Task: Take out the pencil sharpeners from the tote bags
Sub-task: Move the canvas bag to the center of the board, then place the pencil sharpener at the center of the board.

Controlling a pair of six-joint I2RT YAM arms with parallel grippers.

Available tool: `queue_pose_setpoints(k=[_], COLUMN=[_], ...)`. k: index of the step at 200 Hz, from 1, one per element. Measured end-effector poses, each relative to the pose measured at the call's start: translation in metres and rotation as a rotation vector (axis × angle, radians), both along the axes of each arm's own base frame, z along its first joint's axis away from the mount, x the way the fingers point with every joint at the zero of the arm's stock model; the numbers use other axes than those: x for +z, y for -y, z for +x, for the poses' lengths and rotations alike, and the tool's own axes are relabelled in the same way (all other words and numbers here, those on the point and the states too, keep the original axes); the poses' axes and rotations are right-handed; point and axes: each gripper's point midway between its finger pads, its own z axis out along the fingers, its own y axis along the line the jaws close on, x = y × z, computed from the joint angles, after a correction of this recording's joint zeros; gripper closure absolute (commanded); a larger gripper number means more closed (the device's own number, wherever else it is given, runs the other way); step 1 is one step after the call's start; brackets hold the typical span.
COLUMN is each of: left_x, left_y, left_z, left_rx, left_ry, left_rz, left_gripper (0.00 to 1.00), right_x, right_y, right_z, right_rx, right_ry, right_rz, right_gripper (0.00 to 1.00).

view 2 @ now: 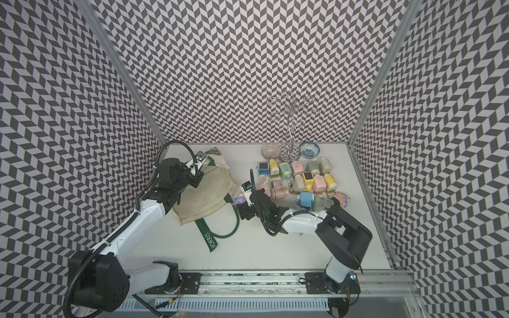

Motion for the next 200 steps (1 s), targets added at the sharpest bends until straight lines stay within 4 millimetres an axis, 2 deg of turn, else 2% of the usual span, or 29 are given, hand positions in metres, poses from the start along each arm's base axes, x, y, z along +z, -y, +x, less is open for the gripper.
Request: queue_pose_setpoints(k=[20, 51, 70, 108, 125, 137, 159, 173, 200], left_x=[-0.001, -0.002, -0.004, -0.009, -0.009, -0.007, 0.003, 0.015, 0.040], left_y=[-0.002, -0.003, -0.003, -0.004, -0.004, -0.007, -0.013, -0.016, -0.018], left_z=[0.000, 0.001, 0.003, 0.005, 0.005, 0.005, 0.009, 0.016, 0.035], left_rx=[0.018, 0.031, 0.043, 0.079, 0.100, 0.126, 0.190, 0.238, 0.306], left_ry=[-0.002, -0.007, -0.020, -0.048, -0.054, -0.059, -0.072, -0.085, -0.129], left_rz=[-0.009, -0.029, -0.055, -0.113, -0.139, -0.163, -0.210, -0.251, -0.336], left_gripper=[0.96, 0.96, 0.96, 0.96, 0.97, 1.00, 1.00, 1.00, 1.00], right_x=[-0.024, -0.035, -0.038, -0.042, -0.039, -0.032, -0.012, 0.010, 0.067], right_y=[0.006, 0.019, 0.025, 0.037, 0.041, 0.042, 0.047, 0.048, 0.039], right_z=[0.003, 0.009, 0.011, 0.012, 0.011, 0.010, 0.010, 0.010, 0.005], right_rx=[-0.034, -0.094, -0.125, -0.181, -0.195, -0.202, -0.217, -0.217, -0.171], right_ry=[-0.045, -0.061, -0.067, -0.089, -0.097, -0.094, -0.073, -0.045, 0.013], right_rz=[-0.066, -0.113, -0.131, -0.153, -0.146, -0.135, -0.117, -0.079, 0.056], right_gripper=[0.32, 0.31, 0.24, 0.00, 0.01, 0.01, 0.00, 0.01, 0.03])
